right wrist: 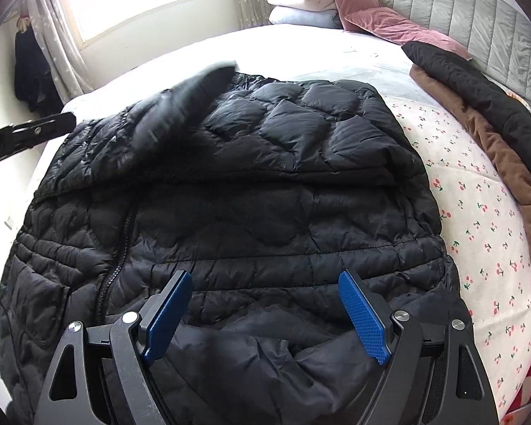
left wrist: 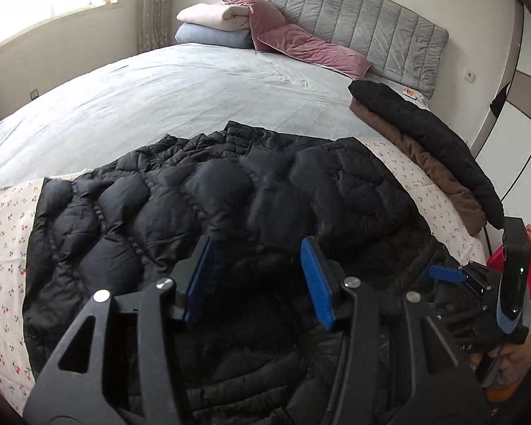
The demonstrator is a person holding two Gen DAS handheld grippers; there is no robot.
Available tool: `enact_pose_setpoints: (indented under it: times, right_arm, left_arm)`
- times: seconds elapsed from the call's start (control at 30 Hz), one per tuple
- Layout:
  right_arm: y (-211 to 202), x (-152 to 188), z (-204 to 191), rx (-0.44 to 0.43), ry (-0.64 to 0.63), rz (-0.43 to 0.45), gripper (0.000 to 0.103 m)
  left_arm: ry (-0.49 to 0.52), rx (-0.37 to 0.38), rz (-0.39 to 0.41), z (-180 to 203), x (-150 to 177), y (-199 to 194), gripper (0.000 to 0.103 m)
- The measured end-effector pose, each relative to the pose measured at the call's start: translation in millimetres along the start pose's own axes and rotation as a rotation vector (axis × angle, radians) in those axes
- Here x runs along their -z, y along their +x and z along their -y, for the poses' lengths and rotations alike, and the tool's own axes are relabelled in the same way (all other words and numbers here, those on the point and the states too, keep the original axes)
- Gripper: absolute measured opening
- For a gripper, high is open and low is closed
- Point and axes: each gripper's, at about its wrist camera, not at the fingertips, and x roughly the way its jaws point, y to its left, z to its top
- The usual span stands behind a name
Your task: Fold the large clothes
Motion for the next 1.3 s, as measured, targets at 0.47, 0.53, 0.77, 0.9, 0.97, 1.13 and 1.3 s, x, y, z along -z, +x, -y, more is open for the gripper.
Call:
enact_pose_setpoints:
  times: [0.47, 0.53, 0.77, 0.9, 0.97, 1.13, 1.3]
  right_arm:
    - [-15, -61, -15, -0.255, 0.085, 0.038, 0.086]
    - [2, -85, -21, -0.212, 0.099, 0.043, 0.085]
    - [77, -125, -41, -0.187, 0.104, -0.06, 0.007]
    - [64, -139, -41, -0.124, 0.099, 0.074, 0.006]
    - [71, -143, -38, -0.04, 0.084, 0.059, 0.007]
    - [110, -124, -48, -0.01, -0.02, -0.056, 0.015]
    - [90, -121, -44, -0.021, -0.031, -0.086, 0.045]
  left_arm:
    - [-0.294, -0.109, 0.046, -145, 33, -22, 0.052]
    - [-0.285, -0.107, 0.033, -154, 24, -13, 0.046]
    - [-0.268, -0.045, 0.031, -173, -11, 25, 0.027]
    - [-0.27, -0.044, 0.051, -184, -14, 46, 0.027]
    - [-0.291, -0.071, 0.013, -193, -6, 65, 0.026]
    - [-0.354, -0.055, -0.045, -209, 23, 98, 0.021]
    - [-0.347, -0.053, -0.092, -195, 17, 69, 0.069]
